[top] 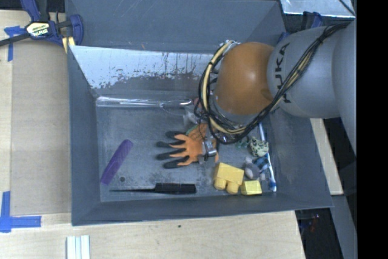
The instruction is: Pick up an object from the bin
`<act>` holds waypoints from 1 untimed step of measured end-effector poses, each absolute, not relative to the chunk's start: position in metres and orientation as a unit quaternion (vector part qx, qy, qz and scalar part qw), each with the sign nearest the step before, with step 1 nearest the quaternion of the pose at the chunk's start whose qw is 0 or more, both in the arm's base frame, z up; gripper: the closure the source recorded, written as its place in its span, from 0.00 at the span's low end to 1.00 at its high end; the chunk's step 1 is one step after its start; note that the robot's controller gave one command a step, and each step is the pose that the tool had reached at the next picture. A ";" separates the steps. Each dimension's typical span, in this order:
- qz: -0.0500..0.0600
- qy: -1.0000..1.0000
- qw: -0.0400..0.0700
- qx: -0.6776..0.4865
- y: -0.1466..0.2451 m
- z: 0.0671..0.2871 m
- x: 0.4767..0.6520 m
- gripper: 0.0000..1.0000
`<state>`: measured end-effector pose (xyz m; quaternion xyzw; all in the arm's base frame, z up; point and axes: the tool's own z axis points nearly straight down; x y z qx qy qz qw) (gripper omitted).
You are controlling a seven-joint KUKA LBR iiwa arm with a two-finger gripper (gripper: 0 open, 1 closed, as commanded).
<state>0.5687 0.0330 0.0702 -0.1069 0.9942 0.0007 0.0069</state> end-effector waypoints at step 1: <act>0.000 0.989 0.012 -0.148 0.036 0.073 0.573 1.00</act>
Offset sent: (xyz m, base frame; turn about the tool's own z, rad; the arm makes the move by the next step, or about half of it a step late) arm 0.0000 0.0000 0.0000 0.0000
